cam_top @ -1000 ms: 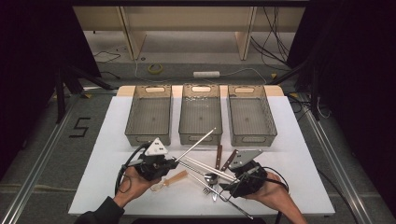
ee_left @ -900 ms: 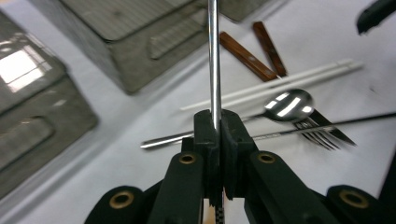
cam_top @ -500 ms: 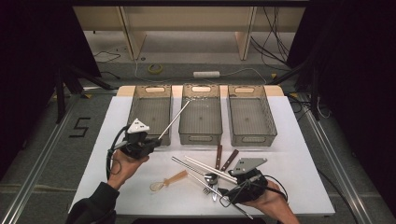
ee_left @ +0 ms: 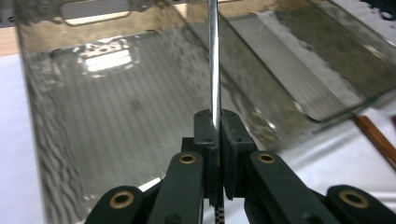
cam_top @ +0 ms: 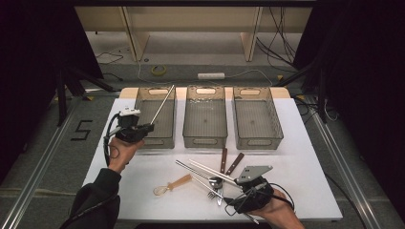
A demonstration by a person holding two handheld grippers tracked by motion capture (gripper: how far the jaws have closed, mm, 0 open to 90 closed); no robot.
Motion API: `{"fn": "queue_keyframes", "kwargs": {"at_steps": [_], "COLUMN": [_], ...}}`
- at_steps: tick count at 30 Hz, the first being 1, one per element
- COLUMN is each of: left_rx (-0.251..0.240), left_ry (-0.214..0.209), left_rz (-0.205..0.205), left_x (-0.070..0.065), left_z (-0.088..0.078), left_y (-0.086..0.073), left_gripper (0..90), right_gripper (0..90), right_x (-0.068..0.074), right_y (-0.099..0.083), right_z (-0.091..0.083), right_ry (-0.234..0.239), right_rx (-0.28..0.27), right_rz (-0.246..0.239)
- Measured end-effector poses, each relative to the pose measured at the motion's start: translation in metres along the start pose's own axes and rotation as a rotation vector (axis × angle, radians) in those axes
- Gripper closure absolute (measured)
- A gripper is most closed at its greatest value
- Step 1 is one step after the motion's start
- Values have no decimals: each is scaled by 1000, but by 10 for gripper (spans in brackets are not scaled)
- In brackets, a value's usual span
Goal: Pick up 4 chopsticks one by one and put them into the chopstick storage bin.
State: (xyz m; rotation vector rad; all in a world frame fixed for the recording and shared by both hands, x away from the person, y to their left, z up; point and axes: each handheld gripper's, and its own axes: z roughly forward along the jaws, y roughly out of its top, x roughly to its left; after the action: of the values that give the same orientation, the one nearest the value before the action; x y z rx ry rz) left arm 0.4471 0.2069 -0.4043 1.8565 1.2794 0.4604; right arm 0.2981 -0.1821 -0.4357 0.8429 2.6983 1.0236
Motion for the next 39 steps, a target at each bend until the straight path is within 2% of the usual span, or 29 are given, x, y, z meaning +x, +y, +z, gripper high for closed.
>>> {"fn": "queue_keyframes", "kwargs": {"at_steps": [7,14,23,29,30,35,39], "left_rx": [1,32,76,76,78,73,74], "left_ry": [30,80,138,180,181,190,138], "left_rz": [-53,-58,-77,-83,-82,-99,-101], "left_x": [16,24,34,37,37,34,26], "left_z": [13,26,40,45,45,43,35], "left_y": [9,17,19,18,18,21,20], "left_gripper": [862,862,860,848,831,627,483], "right_gripper": [293,294,294,294,294,294,294], "right_x": [-1,-1,0,-1,0,-1,-2], "right_y": [-2,-3,-4,-4,-4,-4,-4], "right_z": [-1,-2,-1,-1,-1,-1,-2], "right_ry": [2,7,12,16,17,19,10], "right_rx": [1,4,10,14,15,19,24], "right_rz": [13,6,10,10,11,7,15]}}
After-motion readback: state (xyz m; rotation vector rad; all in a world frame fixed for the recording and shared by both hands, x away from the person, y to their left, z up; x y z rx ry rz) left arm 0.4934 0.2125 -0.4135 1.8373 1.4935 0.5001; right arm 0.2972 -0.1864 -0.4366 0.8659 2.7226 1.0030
